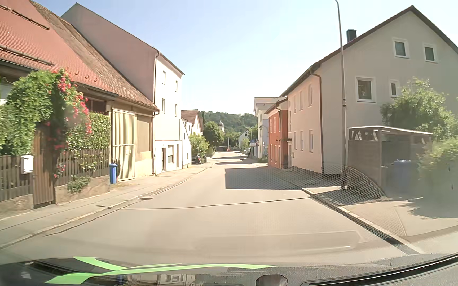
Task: Follow the waypoints while adhering to traffic rules and regulations
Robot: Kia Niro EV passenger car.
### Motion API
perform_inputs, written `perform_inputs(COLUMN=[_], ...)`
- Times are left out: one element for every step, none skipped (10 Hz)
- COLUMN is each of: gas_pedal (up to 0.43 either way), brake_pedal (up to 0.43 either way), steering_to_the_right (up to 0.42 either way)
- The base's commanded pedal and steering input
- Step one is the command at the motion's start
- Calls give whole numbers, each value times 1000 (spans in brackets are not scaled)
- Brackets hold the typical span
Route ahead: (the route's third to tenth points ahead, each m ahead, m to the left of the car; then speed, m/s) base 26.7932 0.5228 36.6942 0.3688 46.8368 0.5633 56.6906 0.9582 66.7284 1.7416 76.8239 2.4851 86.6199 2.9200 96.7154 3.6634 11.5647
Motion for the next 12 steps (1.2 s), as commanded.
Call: perform_inputs(gas_pedal=[59,47,47,59,79,79,79,87,87,87,87,87], brake_pedal=[0,0,0,0,0,0,0,0,0,0,0,0], steering_to_the_right=[-9,-9,-8,-7,-6,-3,4,7,6,4,2,1])
